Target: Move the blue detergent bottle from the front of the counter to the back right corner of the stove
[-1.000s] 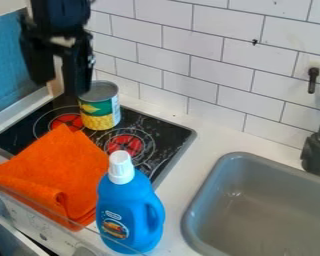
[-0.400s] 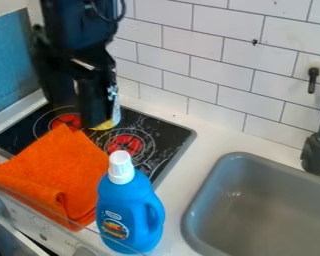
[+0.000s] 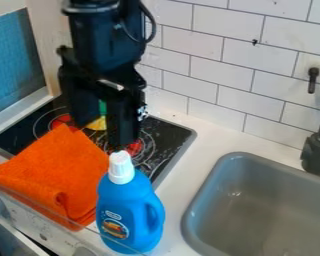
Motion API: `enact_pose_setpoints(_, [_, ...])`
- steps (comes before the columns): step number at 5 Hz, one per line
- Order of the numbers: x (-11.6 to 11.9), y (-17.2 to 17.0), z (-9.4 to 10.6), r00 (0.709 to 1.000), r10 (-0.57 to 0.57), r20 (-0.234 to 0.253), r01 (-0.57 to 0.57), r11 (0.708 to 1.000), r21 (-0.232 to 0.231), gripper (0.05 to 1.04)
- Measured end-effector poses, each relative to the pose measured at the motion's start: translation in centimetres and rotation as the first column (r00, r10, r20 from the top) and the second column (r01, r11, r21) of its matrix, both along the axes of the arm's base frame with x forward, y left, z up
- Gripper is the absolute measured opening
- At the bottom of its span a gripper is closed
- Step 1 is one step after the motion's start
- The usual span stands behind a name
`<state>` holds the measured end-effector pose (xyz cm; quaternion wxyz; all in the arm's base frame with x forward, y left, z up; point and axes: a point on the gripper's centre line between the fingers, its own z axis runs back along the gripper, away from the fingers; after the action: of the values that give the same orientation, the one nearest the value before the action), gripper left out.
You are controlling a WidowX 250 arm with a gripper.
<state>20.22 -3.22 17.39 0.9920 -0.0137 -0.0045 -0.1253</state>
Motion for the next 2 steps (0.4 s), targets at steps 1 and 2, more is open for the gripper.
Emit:
enact_pose_setpoints(1, [-0.15, -0.59, -0.25, 1.000, 0.016, -0.006, -0.016, 1.000, -0.024, 1.000])
enact_pose_setpoints(2, [-0.50, -0.62, -1.15, 0.999, 0.035, -0.023, -0.034, 0.999, 0.014, 1.000])
